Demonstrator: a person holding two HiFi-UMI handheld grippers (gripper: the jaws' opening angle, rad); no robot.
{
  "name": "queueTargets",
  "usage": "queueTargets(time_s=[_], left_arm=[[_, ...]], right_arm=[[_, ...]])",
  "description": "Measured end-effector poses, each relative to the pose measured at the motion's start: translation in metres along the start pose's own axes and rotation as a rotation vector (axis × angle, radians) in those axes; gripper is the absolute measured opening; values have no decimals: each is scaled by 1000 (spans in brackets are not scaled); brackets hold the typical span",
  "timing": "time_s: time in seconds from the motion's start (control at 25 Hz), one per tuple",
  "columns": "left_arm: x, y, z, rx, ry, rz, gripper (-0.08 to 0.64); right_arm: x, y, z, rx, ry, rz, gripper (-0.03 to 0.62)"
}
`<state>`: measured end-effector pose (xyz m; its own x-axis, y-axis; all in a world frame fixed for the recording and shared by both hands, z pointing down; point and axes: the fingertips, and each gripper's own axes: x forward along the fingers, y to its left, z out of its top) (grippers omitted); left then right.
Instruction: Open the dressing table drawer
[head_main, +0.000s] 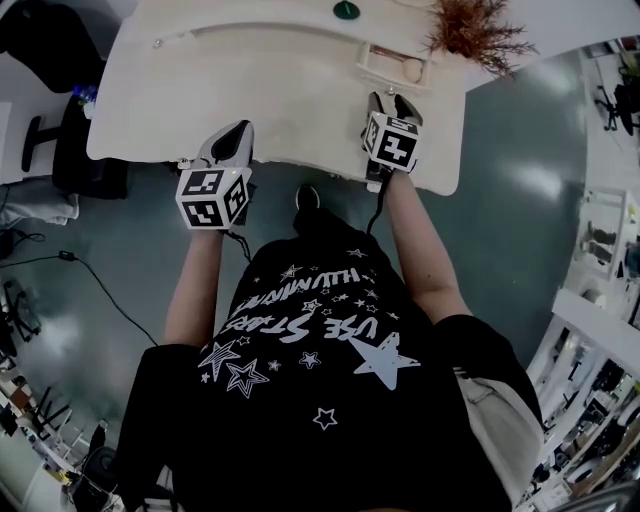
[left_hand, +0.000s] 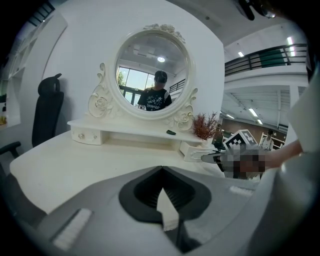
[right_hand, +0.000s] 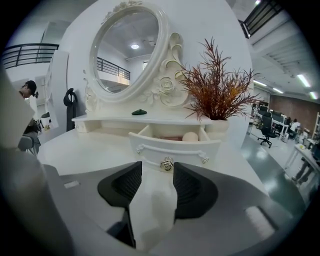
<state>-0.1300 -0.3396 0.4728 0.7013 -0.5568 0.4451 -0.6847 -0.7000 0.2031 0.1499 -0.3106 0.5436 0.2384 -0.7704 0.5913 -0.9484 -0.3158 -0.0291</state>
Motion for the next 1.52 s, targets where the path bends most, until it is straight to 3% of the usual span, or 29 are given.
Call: queueTargets(time_s=[0.52,0.72,0.84,1.04,1.24,1.52], left_arm=[[-152,3,-69,-112,-55,196,2],[-199,-11,-86,-128,-91,239,2],[-215,-21,-98,-149,-98,242,2],[-232,-33,-111,-172,-112,254,2],[-240,-43,-123,-188,-118,266,2],[-234,-62,-123,-200,-129,284,2]], right_arm=[[-88,45,-20,-74,-44,100,210],[-128,65,-30,-126,-38,155,84],[-150,77,-36,-150,-53,184,31],[-175,101,-38,-173,-98,273,29],[-190,128,-46,-270,-105,375,28],[-198,124,-55,-300,-93,437,28]])
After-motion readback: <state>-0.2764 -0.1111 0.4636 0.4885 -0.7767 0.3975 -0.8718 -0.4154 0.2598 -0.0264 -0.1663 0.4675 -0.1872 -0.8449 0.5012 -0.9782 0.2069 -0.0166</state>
